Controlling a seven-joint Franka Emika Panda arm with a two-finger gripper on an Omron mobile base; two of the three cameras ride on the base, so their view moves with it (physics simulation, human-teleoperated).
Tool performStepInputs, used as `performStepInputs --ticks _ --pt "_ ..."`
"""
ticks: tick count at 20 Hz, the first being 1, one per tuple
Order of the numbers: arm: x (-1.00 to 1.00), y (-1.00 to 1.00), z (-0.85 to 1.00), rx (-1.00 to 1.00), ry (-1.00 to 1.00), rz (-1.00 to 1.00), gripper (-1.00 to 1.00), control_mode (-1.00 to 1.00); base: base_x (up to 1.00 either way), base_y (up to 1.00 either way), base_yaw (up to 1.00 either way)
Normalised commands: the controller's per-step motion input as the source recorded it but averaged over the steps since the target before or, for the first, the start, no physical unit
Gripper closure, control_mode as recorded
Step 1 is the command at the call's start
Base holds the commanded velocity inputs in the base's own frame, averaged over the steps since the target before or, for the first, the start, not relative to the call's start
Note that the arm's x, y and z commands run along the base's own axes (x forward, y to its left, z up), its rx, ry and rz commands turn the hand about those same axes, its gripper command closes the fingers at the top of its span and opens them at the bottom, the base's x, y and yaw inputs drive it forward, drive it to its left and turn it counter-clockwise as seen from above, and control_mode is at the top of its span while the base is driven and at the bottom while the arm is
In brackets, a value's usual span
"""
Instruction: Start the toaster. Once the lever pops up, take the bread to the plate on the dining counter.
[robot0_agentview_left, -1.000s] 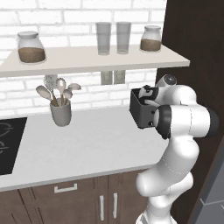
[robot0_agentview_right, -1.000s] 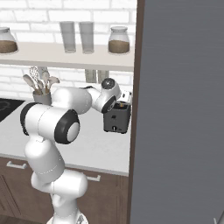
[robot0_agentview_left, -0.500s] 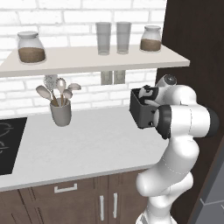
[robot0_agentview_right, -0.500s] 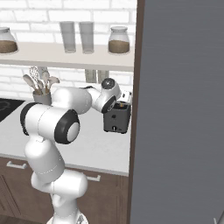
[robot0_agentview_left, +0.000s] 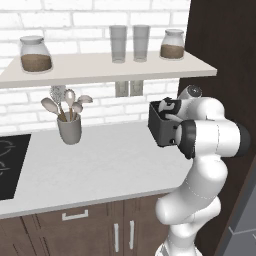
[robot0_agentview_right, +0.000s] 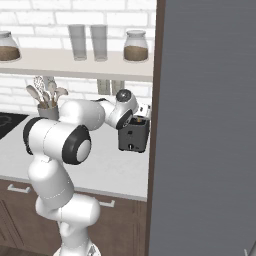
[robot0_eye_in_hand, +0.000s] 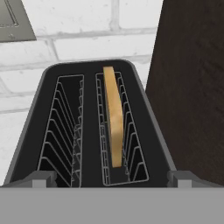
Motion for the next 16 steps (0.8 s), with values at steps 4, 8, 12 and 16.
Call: performStepInputs --ticks 4,8,12,16 --pt "0.0 0.0 0.0 0.0 0.0 0.0 -1.0 -1.0 0.0 0.0 0.0" --pt "0.0 0.0 0.0 0.0 0.0 0.0 -1.0 -1.0 0.0 0.0 0.0" --pt "0.0 0.0 0.0 0.0 0.0 0.0 -1.0 -1.0 0.0 0.0 0.0" --pt "0.0 0.0 0.0 0.0 0.0 0.0 -1.0 -1.0 0.0 0.0 0.0"
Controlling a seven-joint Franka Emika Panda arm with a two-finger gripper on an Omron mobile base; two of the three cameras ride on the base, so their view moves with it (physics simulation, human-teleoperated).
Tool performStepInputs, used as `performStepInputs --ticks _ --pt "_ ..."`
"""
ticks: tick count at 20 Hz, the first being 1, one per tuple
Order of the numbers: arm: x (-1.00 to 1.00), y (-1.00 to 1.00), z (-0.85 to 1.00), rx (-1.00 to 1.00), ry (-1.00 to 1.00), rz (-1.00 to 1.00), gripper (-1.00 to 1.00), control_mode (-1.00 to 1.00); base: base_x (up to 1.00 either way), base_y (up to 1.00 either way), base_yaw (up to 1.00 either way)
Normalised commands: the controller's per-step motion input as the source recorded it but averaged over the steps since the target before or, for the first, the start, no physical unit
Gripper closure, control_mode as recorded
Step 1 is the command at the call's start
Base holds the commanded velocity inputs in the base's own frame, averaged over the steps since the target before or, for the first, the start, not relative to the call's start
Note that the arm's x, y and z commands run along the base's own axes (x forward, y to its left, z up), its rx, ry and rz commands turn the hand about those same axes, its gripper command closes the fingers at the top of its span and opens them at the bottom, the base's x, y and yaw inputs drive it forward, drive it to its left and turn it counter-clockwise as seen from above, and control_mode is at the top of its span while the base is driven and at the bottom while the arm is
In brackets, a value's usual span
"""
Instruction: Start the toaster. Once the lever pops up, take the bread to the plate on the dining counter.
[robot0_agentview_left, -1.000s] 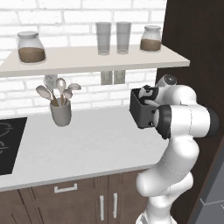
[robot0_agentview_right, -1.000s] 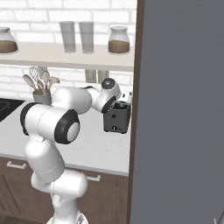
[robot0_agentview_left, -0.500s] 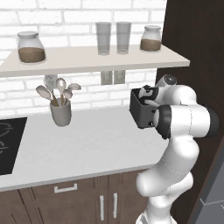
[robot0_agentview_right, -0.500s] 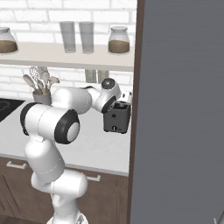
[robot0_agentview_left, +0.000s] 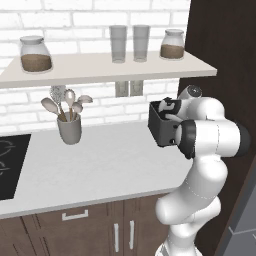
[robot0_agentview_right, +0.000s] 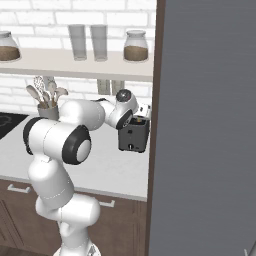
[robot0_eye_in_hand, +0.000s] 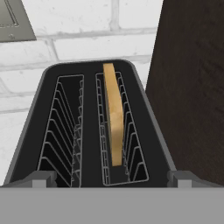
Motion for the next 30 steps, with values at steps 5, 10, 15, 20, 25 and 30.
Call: performStepInputs --ticks 5,10,15,20,25,30 --pt "0.0 0.0 0.0 0.0 0.0 0.0 -1.0 -1.0 0.0 0.0 0.0" --pt "0.0 0.0 0.0 0.0 0.0 0.0 -1.0 -1.0 0.0 0.0 0.0" --pt "0.0 0.0 0.0 0.0 0.0 0.0 -1.0 -1.0 0.0 0.0 0.0" --pt "0.0 0.0 0.0 0.0 0.0 0.0 -1.0 -1.0 0.0 0.0 0.0" --pt "0.0 0.0 0.0 0.0 0.0 0.0 -1.0 -1.0 0.0 0.0 0.0" --pt "0.0 0.0 0.0 0.0 0.0 0.0 -1.0 -1.0 0.0 0.0 0.0"
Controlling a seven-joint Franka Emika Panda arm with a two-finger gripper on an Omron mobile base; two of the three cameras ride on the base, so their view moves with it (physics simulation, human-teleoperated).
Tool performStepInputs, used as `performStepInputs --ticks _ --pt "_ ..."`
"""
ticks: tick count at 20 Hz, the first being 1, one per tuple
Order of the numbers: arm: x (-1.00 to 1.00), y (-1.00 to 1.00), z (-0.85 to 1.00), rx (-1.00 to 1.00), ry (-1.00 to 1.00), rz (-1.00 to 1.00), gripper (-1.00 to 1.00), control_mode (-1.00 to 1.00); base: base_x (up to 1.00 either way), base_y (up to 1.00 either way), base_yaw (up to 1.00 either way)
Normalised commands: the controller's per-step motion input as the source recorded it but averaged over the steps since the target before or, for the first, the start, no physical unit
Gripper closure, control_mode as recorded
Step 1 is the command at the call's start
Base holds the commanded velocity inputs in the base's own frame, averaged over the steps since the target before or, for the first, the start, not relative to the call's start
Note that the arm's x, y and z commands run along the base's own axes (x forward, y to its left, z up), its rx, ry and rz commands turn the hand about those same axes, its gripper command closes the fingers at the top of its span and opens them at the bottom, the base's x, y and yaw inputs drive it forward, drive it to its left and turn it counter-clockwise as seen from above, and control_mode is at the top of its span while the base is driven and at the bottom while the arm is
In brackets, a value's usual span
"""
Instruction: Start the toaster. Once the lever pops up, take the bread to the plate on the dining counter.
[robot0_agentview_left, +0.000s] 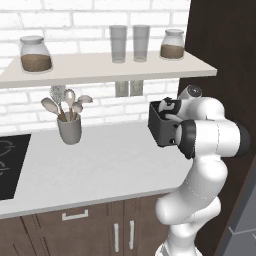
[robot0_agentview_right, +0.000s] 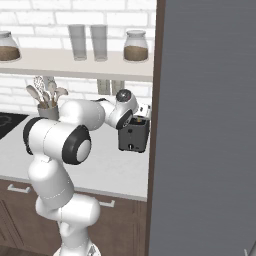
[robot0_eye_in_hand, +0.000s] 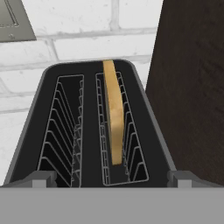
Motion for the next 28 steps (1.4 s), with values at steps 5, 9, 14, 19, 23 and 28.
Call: performStepInputs --ticks 5,9,14,19,23,28 --pt "0.0 0.0 0.0 0.0 0.0 0.0 -1.0 -1.0 0.0 0.0 0.0" --pt "0.02 0.0 0.0 0.0 0.0 0.0 -1.0 -1.0 0.0 0.0 0.0" --pt "0.04 0.0 0.0 0.0 0.0 0.0 -1.0 -1.0 0.0 0.0 0.0" --pt "0.1 0.0 0.0 0.0 0.0 0.0 -1.0 -1.0 0.0 0.0 0.0" --pt "0.12 0.0 0.0 0.0 0.0 0.0 -1.0 -1.0 0.0 0.0 0.0" --pt "0.1 0.0 0.0 0.0 0.0 0.0 -1.0 -1.0 0.0 0.0 0.0"
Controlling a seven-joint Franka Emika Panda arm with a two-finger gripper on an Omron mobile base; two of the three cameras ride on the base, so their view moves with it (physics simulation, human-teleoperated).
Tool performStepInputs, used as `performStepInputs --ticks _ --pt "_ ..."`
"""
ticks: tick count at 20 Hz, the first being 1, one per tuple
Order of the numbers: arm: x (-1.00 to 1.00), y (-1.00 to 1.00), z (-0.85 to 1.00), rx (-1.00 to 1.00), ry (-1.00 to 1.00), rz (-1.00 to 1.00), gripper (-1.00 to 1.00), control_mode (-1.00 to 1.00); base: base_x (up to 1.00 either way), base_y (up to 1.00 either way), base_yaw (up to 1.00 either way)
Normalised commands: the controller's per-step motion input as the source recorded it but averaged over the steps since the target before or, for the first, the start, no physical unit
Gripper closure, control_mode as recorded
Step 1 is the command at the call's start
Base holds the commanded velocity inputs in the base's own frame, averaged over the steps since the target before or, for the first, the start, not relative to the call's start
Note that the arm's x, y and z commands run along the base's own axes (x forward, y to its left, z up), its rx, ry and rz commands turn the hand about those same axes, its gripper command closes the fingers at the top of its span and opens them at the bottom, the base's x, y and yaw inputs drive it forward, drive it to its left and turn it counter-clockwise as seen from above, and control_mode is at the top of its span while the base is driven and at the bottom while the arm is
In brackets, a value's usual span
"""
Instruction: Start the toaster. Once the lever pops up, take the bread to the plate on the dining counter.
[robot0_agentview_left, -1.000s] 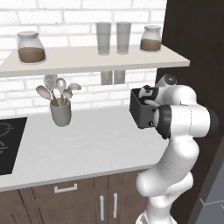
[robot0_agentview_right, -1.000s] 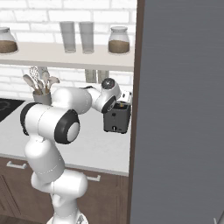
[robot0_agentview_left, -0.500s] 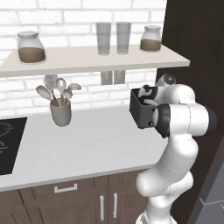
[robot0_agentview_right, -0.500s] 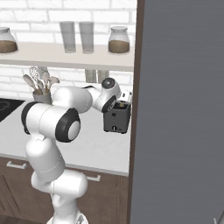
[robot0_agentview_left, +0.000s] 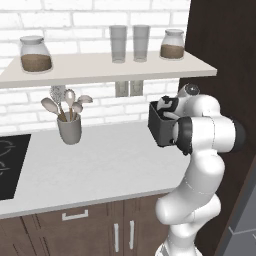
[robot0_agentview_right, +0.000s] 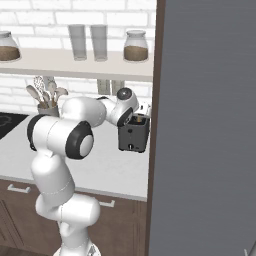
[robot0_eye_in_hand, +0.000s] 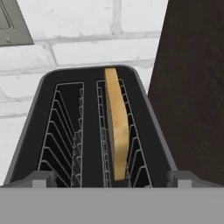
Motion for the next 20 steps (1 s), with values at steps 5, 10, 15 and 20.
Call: performStepInputs --ticks 5,10,15,20 --pt "0.1 0.0 -0.03 0.0 0.0 0.0 -1.0 -1.0 0.0 0.0 0.0" --pt "0.12 0.0 -0.07 -0.01 0.0 0.0 -1.0 -1.0 0.0 0.0 0.0" --pt "0.15 0.0 -0.1 -0.02 0.0 0.0 -1.0 -1.0 0.0 0.0 0.0" --pt "0.12 0.0 -0.15 -0.02 0.0 0.0 -1.0 -1.0 0.0 0.0 0.0"
